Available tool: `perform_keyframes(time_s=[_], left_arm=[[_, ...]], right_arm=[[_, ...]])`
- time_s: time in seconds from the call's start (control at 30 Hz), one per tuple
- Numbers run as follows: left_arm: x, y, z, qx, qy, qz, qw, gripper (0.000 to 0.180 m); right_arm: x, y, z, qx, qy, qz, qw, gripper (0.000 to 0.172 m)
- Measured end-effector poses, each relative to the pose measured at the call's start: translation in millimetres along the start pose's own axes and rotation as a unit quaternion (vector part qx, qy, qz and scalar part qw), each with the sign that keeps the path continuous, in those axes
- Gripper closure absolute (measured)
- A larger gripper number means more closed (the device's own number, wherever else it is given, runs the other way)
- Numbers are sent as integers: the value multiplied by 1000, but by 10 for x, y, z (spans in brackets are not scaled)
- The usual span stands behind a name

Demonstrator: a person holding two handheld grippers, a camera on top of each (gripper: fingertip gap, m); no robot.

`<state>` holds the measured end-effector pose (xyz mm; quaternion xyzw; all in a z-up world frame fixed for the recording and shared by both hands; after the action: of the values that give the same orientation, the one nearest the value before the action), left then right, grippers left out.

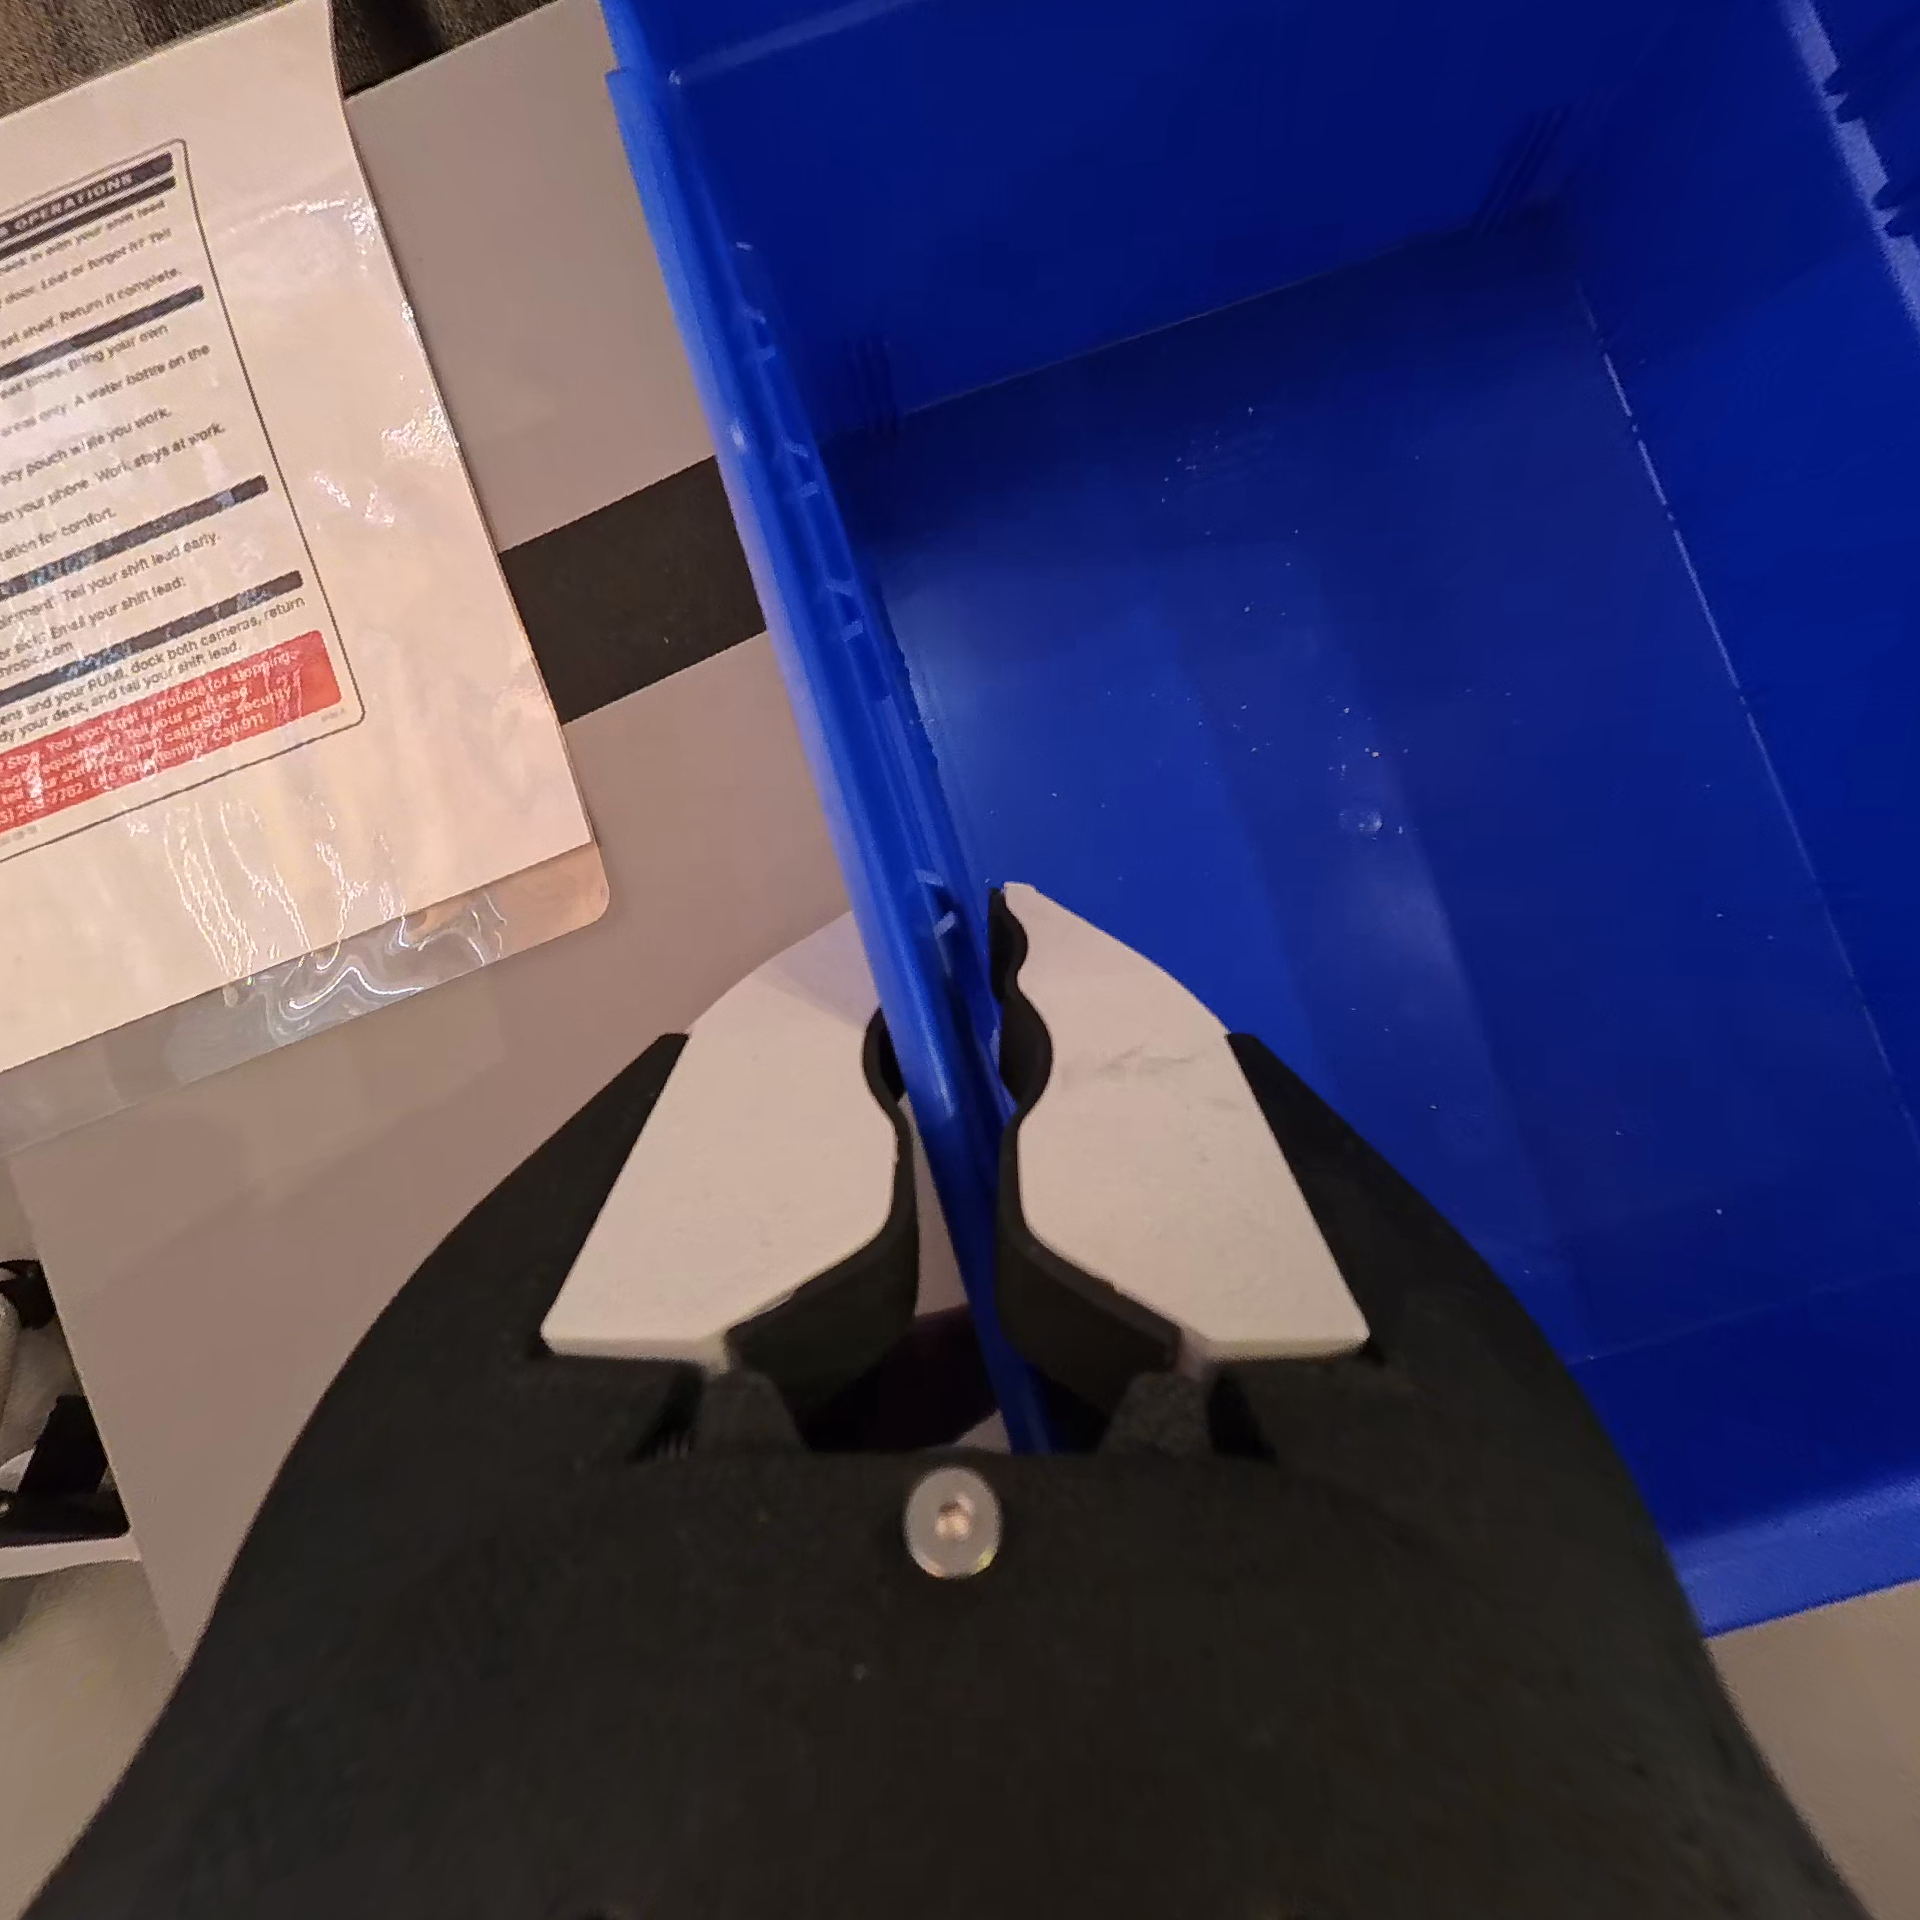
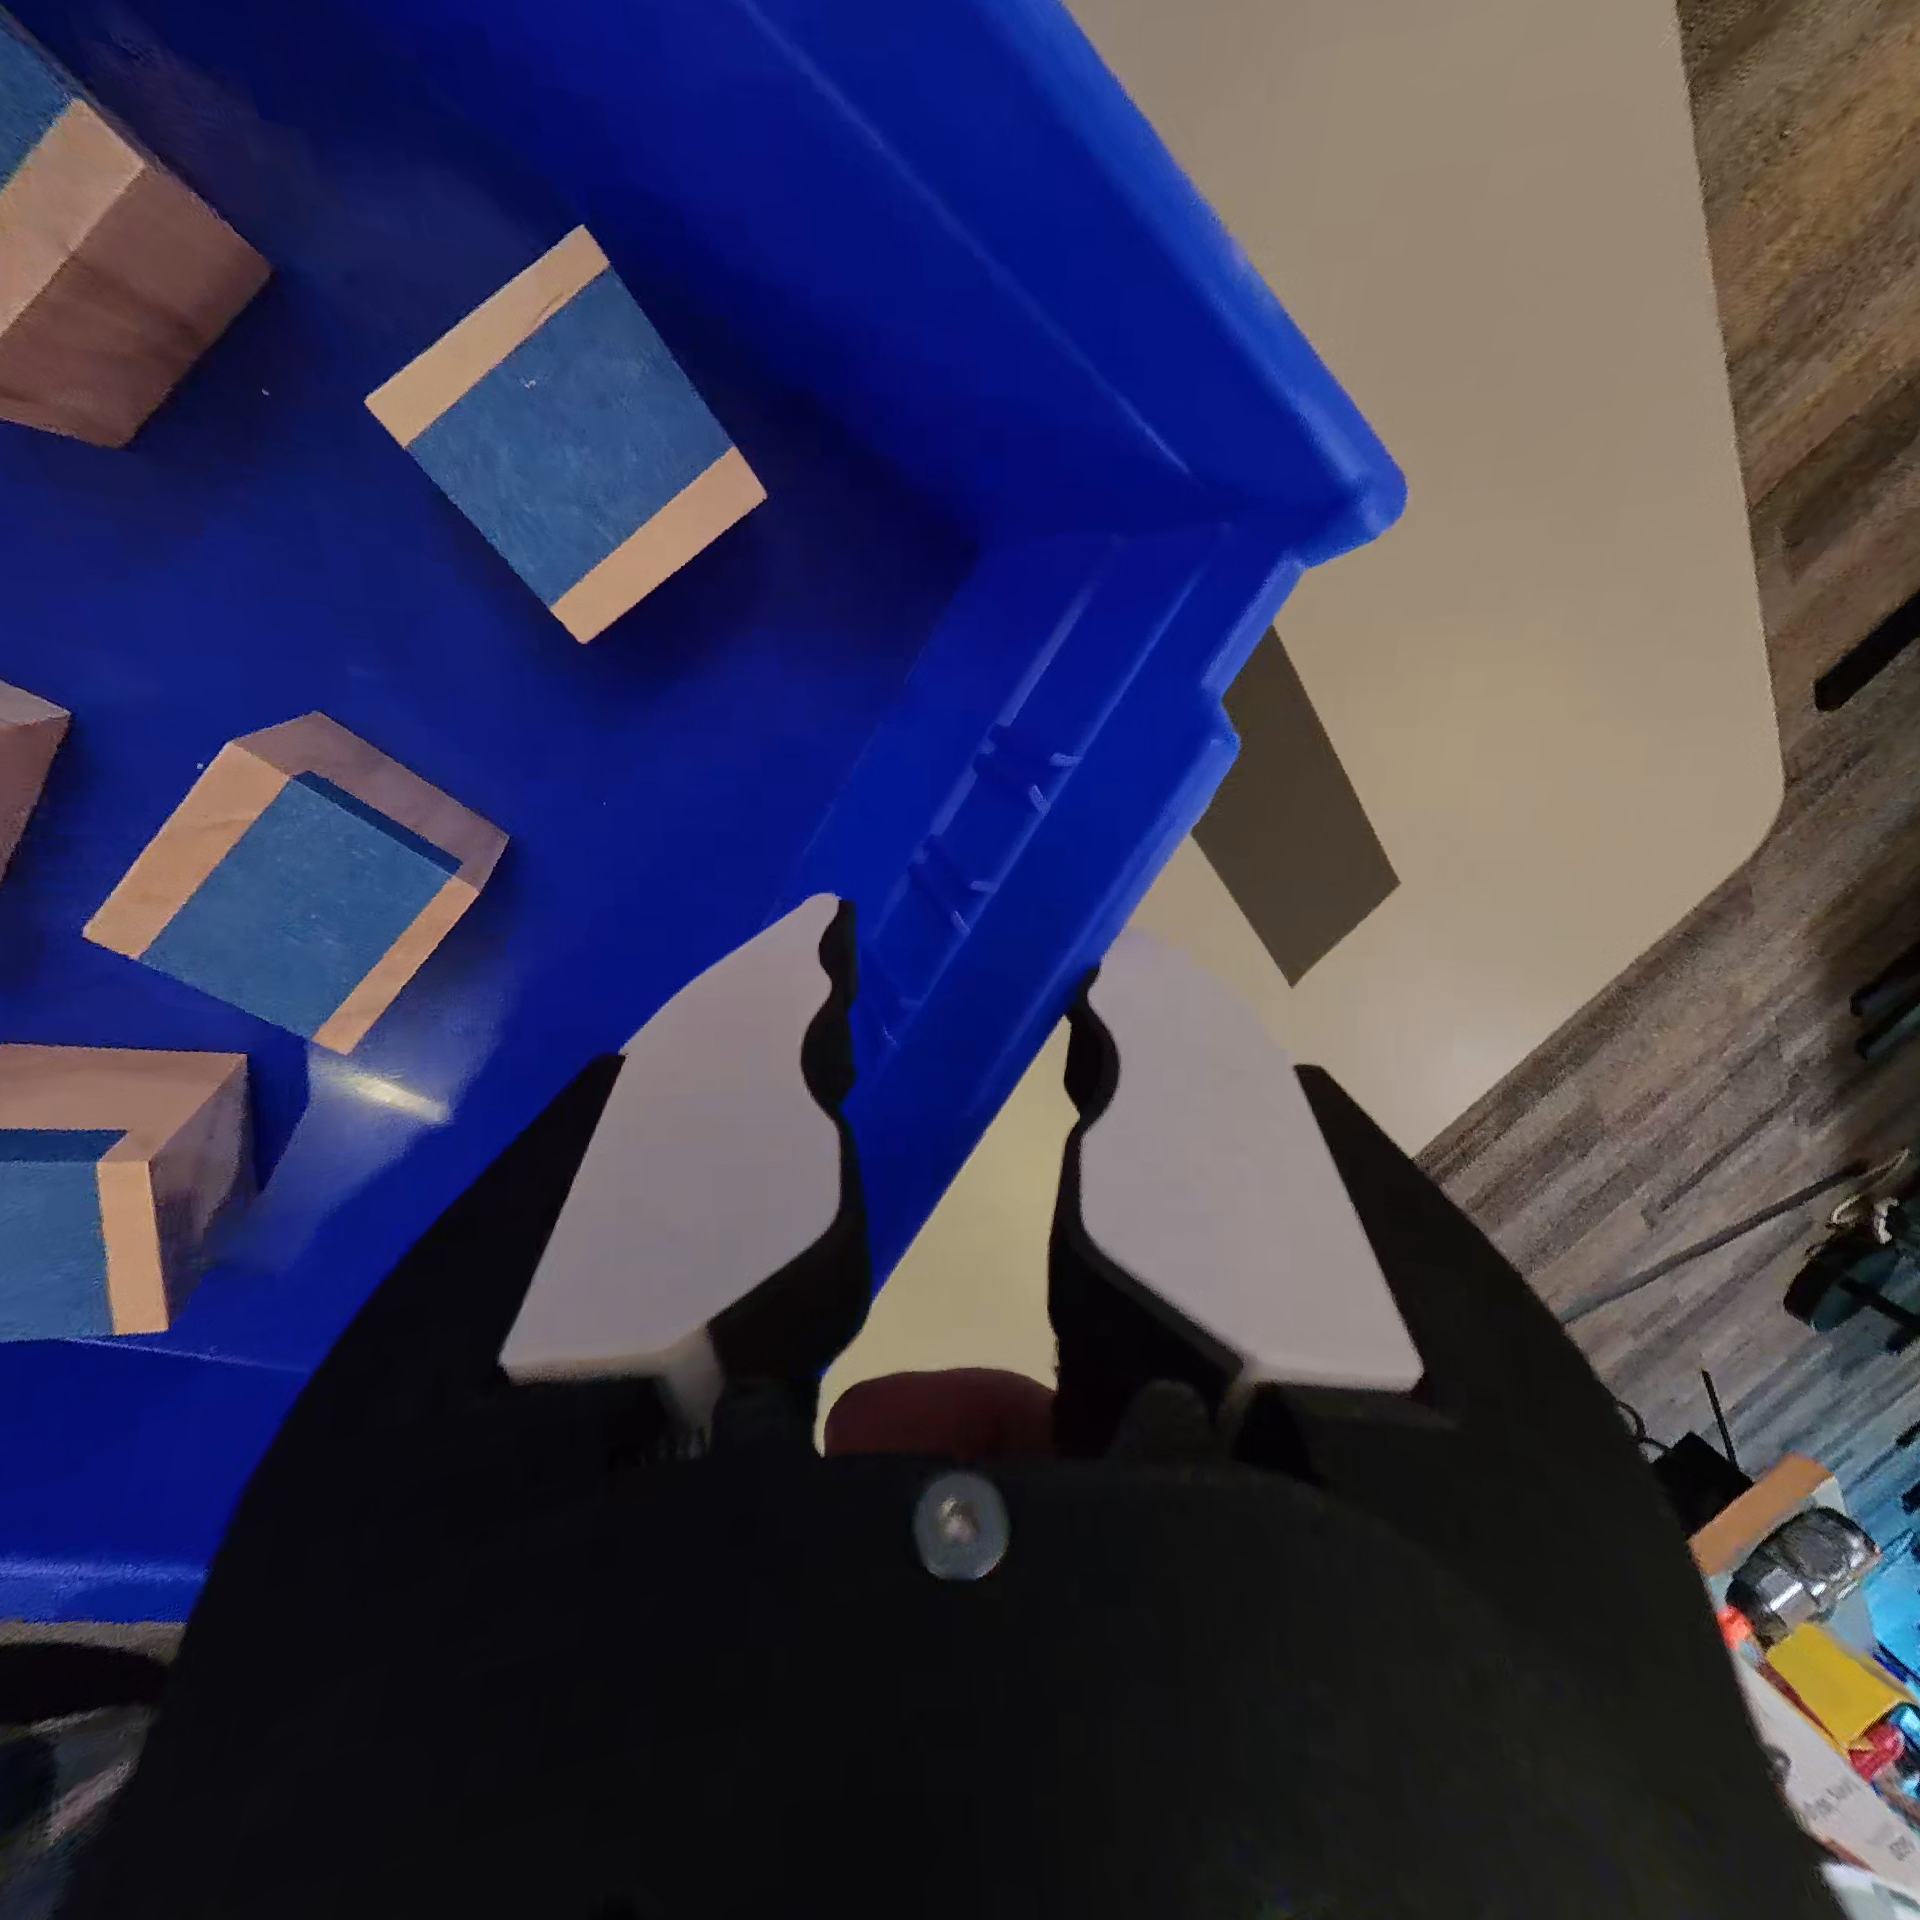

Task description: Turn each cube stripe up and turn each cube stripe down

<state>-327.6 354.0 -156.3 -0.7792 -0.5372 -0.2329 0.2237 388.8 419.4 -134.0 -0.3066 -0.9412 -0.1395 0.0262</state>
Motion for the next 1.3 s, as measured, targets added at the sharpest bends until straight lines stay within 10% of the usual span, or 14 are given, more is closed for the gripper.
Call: perform_keyframes(time_s=[0.03, 1.3], left_arm=[[0, -1, 0, 0, 0, 0, 1000, 170], [76, 9, -125, -15, 42, 1, 999, 176]], right_arm=[[13, -39, -14, 7, 1, -6, 1000, 135], [637, -1442, -303, 71, 62, -315, 944, 151]])
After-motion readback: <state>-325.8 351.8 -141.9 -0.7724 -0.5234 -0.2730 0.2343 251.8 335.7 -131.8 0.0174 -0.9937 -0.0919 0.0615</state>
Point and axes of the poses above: each gripper's, where its closed fingertips meet, z out along the fingers, x out of its top, y = z × x across the jaws, the point moved 5 cm from there along -z, back along the fingers, and after that the axes turned 4 degrees about x, right-handed, at the moved point
